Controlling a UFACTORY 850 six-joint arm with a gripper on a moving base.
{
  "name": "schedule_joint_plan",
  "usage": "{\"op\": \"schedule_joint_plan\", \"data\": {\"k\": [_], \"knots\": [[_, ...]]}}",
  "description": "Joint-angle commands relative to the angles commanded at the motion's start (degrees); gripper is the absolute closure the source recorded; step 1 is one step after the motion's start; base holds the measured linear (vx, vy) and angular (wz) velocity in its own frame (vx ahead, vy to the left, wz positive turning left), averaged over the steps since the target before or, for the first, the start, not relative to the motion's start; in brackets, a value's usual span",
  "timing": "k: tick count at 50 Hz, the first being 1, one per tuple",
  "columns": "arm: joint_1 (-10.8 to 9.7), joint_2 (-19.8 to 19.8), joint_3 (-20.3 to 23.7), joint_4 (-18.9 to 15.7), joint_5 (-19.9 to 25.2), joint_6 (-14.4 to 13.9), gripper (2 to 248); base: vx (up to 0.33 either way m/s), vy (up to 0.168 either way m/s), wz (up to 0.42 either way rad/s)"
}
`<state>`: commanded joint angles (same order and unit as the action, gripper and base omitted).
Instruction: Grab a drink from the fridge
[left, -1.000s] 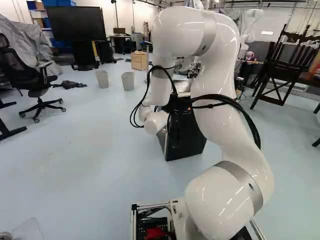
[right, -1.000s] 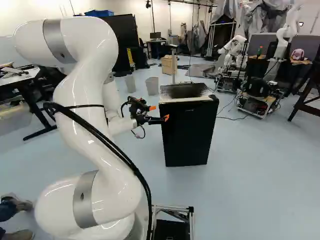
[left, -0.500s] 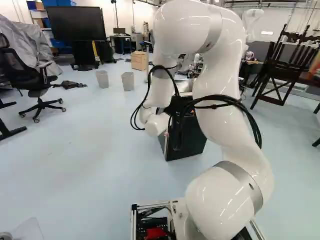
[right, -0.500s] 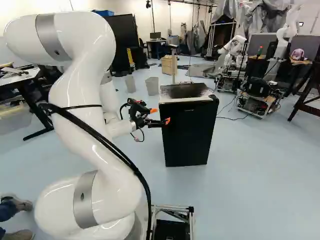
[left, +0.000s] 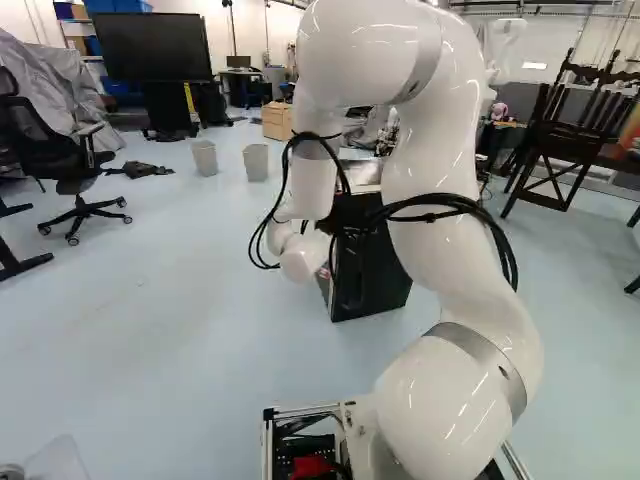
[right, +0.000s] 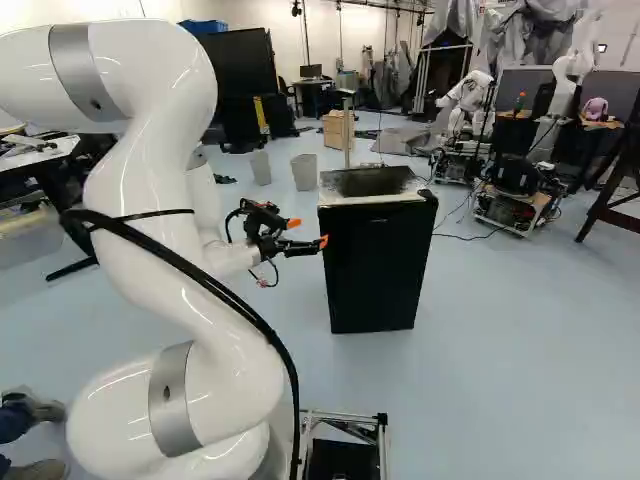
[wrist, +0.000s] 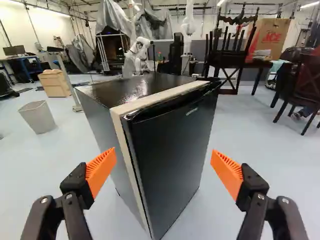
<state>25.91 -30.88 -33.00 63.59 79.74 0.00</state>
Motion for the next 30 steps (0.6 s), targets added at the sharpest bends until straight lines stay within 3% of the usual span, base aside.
{"op": "schedule_joint_plan", "data": {"k": [30], "knots": [[1.29, -4.93, -8.39, 0.01, 0.0, 0.0, 3, 0.0, 0.0, 0.0]]}}
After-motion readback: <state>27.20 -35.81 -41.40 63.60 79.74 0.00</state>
